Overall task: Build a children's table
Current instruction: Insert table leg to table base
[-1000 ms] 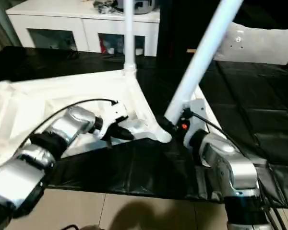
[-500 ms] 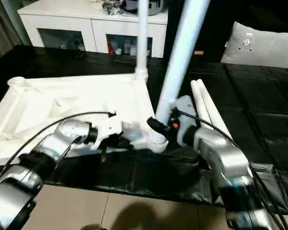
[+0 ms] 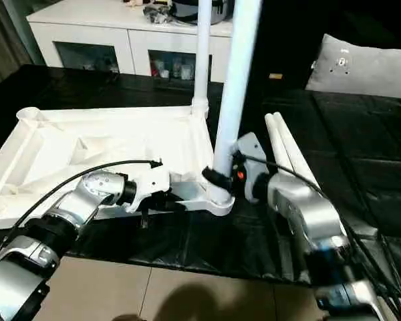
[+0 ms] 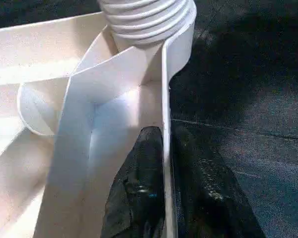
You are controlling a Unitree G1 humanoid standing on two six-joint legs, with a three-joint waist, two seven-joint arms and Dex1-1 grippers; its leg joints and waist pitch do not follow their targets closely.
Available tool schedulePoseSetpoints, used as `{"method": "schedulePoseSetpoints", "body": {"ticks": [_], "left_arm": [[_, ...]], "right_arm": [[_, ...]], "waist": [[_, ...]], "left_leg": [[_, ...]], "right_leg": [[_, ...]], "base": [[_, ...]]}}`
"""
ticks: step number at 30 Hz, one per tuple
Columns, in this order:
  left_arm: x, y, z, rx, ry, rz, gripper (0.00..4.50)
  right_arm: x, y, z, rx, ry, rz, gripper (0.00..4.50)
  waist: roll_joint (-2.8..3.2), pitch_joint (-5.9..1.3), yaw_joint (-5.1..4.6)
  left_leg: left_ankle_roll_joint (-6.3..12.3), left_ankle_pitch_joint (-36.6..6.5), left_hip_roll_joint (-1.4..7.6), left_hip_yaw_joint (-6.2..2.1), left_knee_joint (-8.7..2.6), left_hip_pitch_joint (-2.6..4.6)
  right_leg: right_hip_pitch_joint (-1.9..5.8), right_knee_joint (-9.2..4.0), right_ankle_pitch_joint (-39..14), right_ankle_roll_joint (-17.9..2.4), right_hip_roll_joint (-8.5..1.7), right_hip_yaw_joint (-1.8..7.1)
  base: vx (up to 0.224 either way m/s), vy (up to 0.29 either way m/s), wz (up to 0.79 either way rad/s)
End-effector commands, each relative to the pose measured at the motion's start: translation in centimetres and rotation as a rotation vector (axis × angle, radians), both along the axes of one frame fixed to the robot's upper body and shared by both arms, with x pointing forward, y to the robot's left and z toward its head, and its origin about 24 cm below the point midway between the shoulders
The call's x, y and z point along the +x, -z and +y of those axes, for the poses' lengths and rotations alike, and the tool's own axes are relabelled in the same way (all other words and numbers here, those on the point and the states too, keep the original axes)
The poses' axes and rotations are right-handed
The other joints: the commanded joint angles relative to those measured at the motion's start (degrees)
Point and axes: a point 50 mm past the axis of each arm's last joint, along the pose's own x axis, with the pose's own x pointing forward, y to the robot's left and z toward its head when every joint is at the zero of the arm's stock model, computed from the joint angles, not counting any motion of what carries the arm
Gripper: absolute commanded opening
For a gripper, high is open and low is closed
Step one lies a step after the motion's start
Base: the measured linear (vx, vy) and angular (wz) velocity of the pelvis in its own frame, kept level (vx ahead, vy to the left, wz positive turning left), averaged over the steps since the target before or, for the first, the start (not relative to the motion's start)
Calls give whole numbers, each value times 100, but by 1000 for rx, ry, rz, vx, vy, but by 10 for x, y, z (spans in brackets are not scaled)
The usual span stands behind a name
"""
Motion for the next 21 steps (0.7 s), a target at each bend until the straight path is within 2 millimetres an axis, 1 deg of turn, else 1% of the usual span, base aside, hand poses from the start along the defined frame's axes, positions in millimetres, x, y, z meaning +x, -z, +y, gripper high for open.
{"method": "schedulePoseSetpoints", "body": {"ticks": [1,2,3,4,5,6,7,9,10,12,13,16,18,21], "left_arm": [[-4,13,5,53,-2,30,96],[-4,14,6,56,-6,32,98],[-4,14,6,54,-9,38,98],[-4,14,6,49,-12,56,98],[-4,15,7,47,-13,77,98],[-4,15,7,46,-10,89,98],[-4,16,8,45,-8,99,72],[-4,16,8,40,0,119,64],[-4,16,8,37,5,131,58],[-5,17,9,46,24,151,28],[-5,18,10,62,29,145,20],[-4,19,10,73,27,143,7],[-4,19,10,72,27,146,2],[-4,18,9,56,34,140,0]], "right_arm": [[-2,-9,-4,29,2,-27,191],[-3,-9,-6,33,5,-28,191],[-3,-9,-6,33,7,-28,191],[-3,-9,-7,33,10,-27,191],[-4,-8,-8,30,13,-27,191],[-4,-8,-9,29,16,-26,191],[-4,-8,-9,28,17,-26,191],[-4,-9,-10,29,18,-25,191],[-3,-9,-10,28,19,-25,191],[-1,-8,-12,22,28,-21,191],[0,-7,-13,13,27,-13,191],[0,-5,-14,-3,15,10,191],[0,-4,-14,-10,6,25,191],[1,1,-14,-6,5,57,191]], "waist": [[-38,-334,-24],[35,-340,-2],[37,-345,-5],[-1,-349,-13],[8,-352,-8],[6,-358,-9],[18,-353,-10],[8,-351,-8],[17,-350,-8],[21,-351,-11],[27,-353,-13],[20,-345,-14],[17,-338,-14],[19,-341,-17]], "left_leg": [[19,-1600,270,-131,-473,33],[21,-1555,273,-129,-465,45],[18,-1561,281,-126,-470,47],[21,-1508,281,-129,-477,22],[20,-1497,276,-125,-472,27],[28,-1455,271,-119,-464,24],[29,-1454,268,-112,-463,23],[27,-1456,273,-117,-466,21],[28,-1468,271,-117,-467,23],[43,-1471,265,-114,-466,27],[32,-1483,276,-121,-473,27],[36,-1537,275,-118,-471,32],[50,-1538,267,-112,-467,35],[58,-1542,275,-119,-471,36]], "right_leg": [[219,-623,-2901,-414,-531,277],[205,-608,-2780,-456,-530,287],[207,-613,-2697,-470,-523,290],[236,-580,-2496,-537,-518,287],[230,-574,-2449,-565,-515,286],[240,-566,-2405,-603,-524,290],[239,-577,-2431,-622,-525,289],[244,-575,-2453,-631,-529,289],[243,-576,-2499,-625,-529,287],[233,-595,-2577,-606,-527,286],[234,-583,-2525,-617,-524,288],[243,-586,-2528,-651,-528,285],[237,-606,-2662,-614,-527,283],[229,-616,-2730,-595,-534,281]], "base": [[0,0,0],[0,0,0],[0,0,0],[0,0,0],[0,0,0],[0,0,0],[0,0,0],[0,0,0],[0,0,0],[0,0,0],[0,0,0],[0,0,0],[0,0,0],[0,0,0]]}}
